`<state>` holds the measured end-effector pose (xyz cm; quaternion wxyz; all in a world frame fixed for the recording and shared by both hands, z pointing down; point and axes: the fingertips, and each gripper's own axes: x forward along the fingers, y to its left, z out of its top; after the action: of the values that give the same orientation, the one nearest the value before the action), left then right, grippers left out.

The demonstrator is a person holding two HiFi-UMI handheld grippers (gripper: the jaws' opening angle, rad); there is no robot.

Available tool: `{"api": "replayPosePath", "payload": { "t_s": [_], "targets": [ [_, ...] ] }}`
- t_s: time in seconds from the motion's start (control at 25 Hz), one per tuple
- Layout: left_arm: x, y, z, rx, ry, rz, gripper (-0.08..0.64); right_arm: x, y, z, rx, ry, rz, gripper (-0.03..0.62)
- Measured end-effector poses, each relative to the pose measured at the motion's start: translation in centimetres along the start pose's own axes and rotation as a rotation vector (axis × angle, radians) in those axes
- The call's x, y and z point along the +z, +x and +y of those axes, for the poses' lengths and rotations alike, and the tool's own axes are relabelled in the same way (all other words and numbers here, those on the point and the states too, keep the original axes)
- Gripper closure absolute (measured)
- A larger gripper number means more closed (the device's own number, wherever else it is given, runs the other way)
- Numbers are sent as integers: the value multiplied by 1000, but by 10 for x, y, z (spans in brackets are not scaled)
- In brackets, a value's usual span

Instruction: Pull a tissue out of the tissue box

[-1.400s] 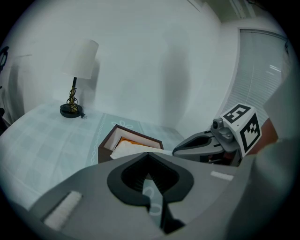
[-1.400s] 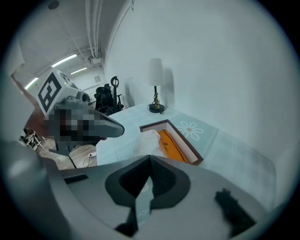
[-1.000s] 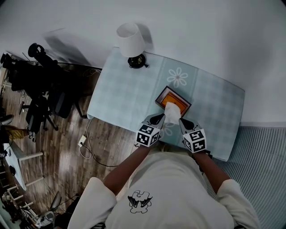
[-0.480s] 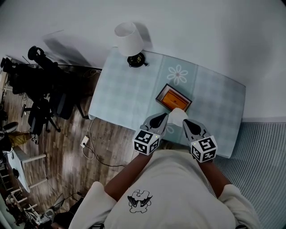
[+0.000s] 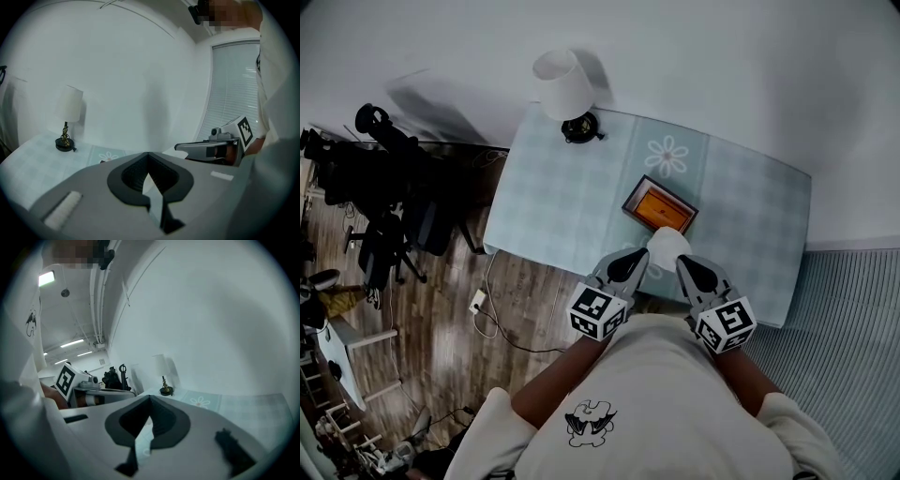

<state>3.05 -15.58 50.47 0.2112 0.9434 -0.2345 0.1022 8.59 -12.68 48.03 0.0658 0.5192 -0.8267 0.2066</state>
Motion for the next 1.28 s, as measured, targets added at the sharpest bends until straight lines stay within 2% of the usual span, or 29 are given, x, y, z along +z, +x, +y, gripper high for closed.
{"api": "replayPosePath", "payload": {
  "t_s": [0.52, 1.28],
  "targets": [
    [4, -1, -1, 1, -19, -21, 554, -1, -5, -10, -41, 16, 22, 580],
    [-3, -8, 6, 34, -43, -24, 554, -10, 1, -7, -19, 15, 43, 580]
  ]
}}
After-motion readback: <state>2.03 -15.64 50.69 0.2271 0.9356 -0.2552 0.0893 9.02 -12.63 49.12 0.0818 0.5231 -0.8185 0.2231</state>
